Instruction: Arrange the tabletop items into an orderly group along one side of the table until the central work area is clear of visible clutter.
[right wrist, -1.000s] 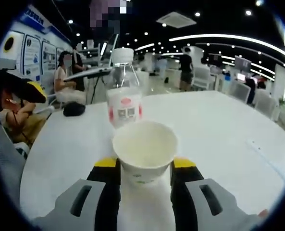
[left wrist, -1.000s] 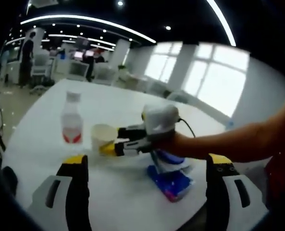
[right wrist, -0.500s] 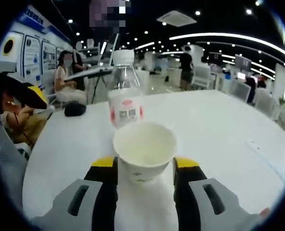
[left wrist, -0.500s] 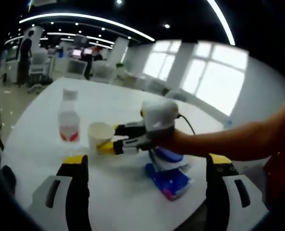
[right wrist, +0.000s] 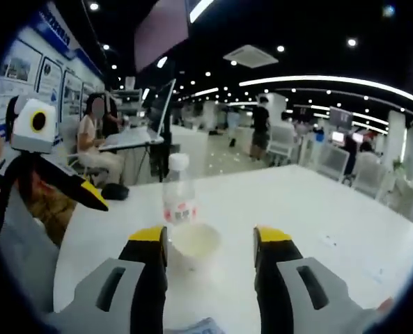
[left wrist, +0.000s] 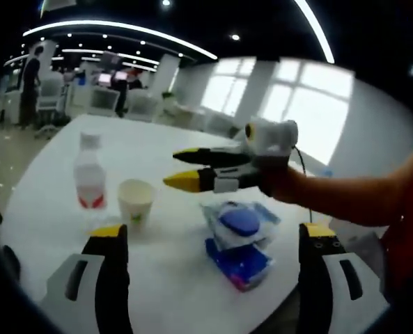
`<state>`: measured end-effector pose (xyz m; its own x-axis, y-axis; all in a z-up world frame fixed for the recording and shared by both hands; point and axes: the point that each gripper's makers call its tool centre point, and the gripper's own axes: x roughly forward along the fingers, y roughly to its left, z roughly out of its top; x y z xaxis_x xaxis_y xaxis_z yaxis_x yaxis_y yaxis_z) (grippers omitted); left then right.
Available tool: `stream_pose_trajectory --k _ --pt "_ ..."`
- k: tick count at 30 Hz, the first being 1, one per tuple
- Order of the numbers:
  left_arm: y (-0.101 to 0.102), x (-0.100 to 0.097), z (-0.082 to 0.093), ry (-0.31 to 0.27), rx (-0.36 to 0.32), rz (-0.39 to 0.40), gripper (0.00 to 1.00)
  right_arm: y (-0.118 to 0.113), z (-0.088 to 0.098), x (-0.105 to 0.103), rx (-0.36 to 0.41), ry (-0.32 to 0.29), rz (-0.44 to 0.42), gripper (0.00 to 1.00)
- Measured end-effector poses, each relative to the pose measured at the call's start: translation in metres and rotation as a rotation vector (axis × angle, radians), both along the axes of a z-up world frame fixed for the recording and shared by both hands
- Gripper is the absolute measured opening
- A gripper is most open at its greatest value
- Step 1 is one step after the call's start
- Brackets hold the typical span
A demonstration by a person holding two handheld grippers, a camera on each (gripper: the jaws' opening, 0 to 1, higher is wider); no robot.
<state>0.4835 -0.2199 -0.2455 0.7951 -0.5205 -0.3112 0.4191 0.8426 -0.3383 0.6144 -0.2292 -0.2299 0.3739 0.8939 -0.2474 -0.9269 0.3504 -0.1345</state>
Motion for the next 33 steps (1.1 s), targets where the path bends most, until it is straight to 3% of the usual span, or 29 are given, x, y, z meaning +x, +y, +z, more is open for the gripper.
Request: stream_pose_trajectory --k 5,8,15,21,27,33 --pt "-0.008 -0.001 -0.001 0.003 0.01 -0.027 0.98 -0.037 0.032 -0.005 0.038 -0.051 -0.047 0.48" --pt "-0.012 -0.003 -0.002 0.005 0.015 -0.042 0.98 -0.061 0.046 -0.011 0.06 -0.05 -0.081 0.48" --pt "-0.027 0.0 -0.003 0.011 0.032 -0.085 0.97 -0.118 0.058 -0.017 0.062 -0.07 -0.182 0.48" --pt "-0.05 0.008 -0.001 0.017 0.022 -0.14 0.95 -0.169 0.049 -0.02 0.054 -0.044 -0.295 0.47" --pt "-0.068 0.019 -0.005 0.046 0.022 -0.187 0.91 -0.214 0.025 -0.023 0.044 0.026 -0.397 0.46" --pt "-0.08 0.03 -0.023 0.083 0.097 -0.24 0.89 -0.242 0.003 -0.029 0.021 0.081 -0.457 0.46"
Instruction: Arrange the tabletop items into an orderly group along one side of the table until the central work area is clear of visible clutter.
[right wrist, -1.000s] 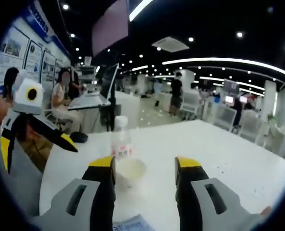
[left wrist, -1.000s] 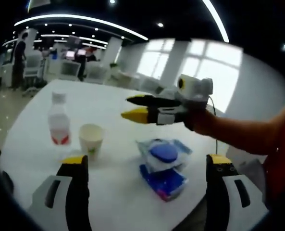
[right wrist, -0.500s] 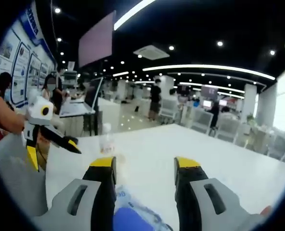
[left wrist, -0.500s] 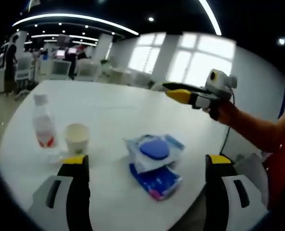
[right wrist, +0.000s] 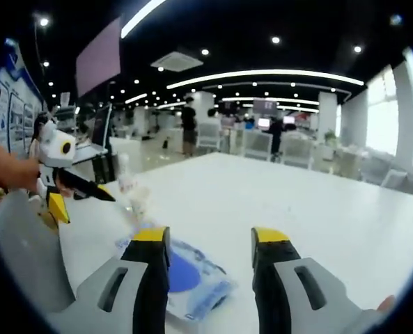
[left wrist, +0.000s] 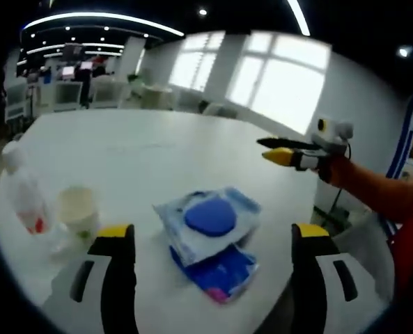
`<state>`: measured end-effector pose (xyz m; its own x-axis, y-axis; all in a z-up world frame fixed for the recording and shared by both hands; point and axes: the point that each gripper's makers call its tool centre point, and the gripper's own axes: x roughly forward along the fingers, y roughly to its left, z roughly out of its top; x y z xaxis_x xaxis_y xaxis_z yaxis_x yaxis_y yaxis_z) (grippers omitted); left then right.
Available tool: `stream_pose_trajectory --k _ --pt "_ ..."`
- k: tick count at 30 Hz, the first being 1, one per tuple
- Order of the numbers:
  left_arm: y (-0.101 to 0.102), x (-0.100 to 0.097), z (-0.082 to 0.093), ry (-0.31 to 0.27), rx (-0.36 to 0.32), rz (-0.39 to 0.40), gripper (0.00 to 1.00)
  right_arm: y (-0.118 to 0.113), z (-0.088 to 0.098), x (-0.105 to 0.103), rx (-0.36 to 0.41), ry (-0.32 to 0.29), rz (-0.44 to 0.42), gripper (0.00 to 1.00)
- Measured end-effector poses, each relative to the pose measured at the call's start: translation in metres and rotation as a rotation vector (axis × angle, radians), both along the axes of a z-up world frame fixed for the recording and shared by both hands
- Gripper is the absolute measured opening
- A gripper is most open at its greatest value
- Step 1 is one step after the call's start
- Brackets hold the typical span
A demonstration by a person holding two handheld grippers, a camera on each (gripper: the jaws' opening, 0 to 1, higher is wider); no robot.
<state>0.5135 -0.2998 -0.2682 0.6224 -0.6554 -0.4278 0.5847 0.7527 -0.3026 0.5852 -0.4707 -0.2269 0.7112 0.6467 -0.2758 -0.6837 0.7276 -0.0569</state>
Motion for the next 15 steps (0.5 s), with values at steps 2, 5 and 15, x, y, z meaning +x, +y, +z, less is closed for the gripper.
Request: stream_pose_trajectory --k 2,5,15 --pt "-0.003 0.003 -0.007 0.011 0.02 -0.013 0.88 -0.008 -0.006 0.001 -0.003 0.012 -0.016 0.46" --pt "-0.003 0.009 -0.017 0.031 0.04 -0.015 0.87 -0.016 -0.018 0.002 -0.004 0.043 -0.041 0.45" --pt "0.006 0.025 -0.049 0.109 0.068 0.025 0.82 -0.025 -0.072 0.0 0.06 0.233 -0.115 0.4"
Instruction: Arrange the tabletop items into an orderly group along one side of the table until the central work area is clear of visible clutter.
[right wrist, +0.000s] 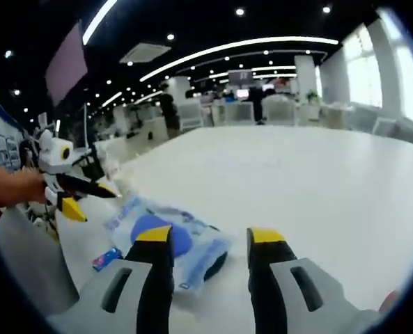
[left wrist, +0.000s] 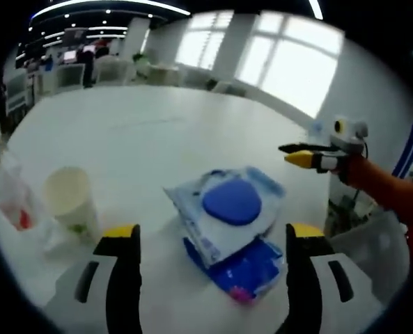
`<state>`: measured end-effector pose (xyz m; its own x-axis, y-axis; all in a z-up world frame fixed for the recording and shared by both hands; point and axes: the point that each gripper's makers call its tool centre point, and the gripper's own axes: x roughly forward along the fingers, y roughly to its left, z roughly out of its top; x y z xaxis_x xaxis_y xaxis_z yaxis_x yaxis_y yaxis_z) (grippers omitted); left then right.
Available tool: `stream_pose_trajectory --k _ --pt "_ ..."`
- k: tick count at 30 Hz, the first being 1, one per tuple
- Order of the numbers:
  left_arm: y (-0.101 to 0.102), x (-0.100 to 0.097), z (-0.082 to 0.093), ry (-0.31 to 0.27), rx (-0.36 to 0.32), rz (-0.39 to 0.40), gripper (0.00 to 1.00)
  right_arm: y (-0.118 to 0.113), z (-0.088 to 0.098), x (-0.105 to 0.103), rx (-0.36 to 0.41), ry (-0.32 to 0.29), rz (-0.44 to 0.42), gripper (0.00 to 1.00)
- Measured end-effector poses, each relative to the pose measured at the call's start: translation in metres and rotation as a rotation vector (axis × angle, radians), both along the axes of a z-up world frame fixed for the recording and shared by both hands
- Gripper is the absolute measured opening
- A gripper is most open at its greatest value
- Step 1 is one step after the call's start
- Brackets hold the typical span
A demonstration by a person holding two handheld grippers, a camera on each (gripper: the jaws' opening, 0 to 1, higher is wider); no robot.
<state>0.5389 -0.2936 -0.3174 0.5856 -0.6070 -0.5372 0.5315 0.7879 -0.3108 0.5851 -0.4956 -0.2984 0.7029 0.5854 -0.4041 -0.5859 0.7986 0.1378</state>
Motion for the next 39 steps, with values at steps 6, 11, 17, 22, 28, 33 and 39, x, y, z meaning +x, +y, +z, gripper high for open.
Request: stream_pose_trajectory --k 6,11,17,22,28,33,39 --pt "0.0 0.004 -0.013 0.025 0.029 -0.002 0.77 0.0 -0.024 -0.003 -0.009 0.09 -0.011 0.35" --pt "0.001 0.008 -0.023 0.046 0.045 -0.002 0.65 0.001 -0.033 -0.006 -0.02 0.132 -0.012 0.3" --pt "0.003 0.012 -0.027 0.049 0.046 0.01 0.41 0.007 -0.034 -0.007 -0.029 0.131 0.01 0.22" --pt "0.001 0.012 -0.031 0.065 0.051 0.006 0.35 0.007 -0.038 -0.006 -0.028 0.151 0.006 0.21" --pt "0.001 0.012 -0.039 0.093 0.055 0.009 0.24 0.008 -0.046 -0.01 -0.019 0.212 -0.007 0.15" --pt "-0.001 0.011 -0.042 0.104 0.057 0.008 0.19 0.006 -0.054 -0.013 -0.005 0.278 -0.027 0.13" --pt "-0.005 0.014 -0.043 0.109 0.055 0.006 0.15 0.007 -0.058 -0.013 0.002 0.311 -0.033 0.11"
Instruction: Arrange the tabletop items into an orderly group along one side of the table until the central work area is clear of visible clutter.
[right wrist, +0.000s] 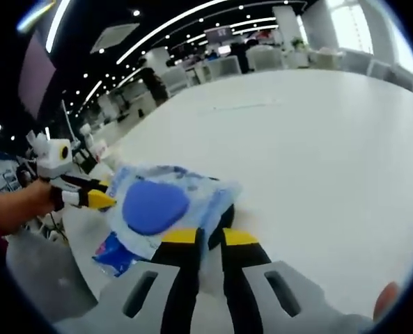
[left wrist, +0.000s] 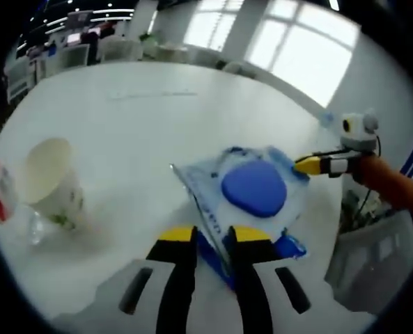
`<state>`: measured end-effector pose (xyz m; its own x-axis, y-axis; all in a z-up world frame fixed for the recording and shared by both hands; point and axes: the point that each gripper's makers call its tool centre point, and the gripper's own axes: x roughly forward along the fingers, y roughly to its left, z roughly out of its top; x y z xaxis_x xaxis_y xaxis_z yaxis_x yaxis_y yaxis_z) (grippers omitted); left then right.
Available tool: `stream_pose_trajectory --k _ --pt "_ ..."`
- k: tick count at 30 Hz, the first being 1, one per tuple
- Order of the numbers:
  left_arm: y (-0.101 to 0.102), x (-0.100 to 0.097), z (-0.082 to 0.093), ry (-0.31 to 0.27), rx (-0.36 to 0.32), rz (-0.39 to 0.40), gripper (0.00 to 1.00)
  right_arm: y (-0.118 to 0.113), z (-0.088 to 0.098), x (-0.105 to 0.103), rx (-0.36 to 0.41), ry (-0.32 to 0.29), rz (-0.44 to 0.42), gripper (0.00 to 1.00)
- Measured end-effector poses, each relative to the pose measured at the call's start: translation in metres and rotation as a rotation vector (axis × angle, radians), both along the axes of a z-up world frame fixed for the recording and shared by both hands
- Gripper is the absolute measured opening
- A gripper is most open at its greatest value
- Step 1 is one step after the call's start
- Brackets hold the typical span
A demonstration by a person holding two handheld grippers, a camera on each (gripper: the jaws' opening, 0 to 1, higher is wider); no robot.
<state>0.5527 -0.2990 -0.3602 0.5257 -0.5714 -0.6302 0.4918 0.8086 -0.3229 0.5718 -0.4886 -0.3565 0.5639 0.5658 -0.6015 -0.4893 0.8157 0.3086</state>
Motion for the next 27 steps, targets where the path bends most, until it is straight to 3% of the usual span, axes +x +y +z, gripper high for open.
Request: stream_pose_trajectory --k 10,17,23,27 --pt "-0.002 0.001 -0.004 0.003 0.021 -0.006 0.06 0.005 -0.006 -0.003 -0.014 0.032 0.011 0.03" --pt "-0.003 0.002 0.004 -0.02 0.027 -0.009 0.01 0.007 0.001 -0.005 -0.008 0.029 0.011 0.01" --pt "-0.003 0.006 0.022 -0.056 0.019 -0.012 0.01 0.006 0.022 -0.001 0.014 -0.005 -0.002 0.01" --pt "-0.001 0.019 0.044 -0.099 0.007 -0.01 0.0 0.008 0.049 0.013 0.026 -0.055 -0.003 0.01"
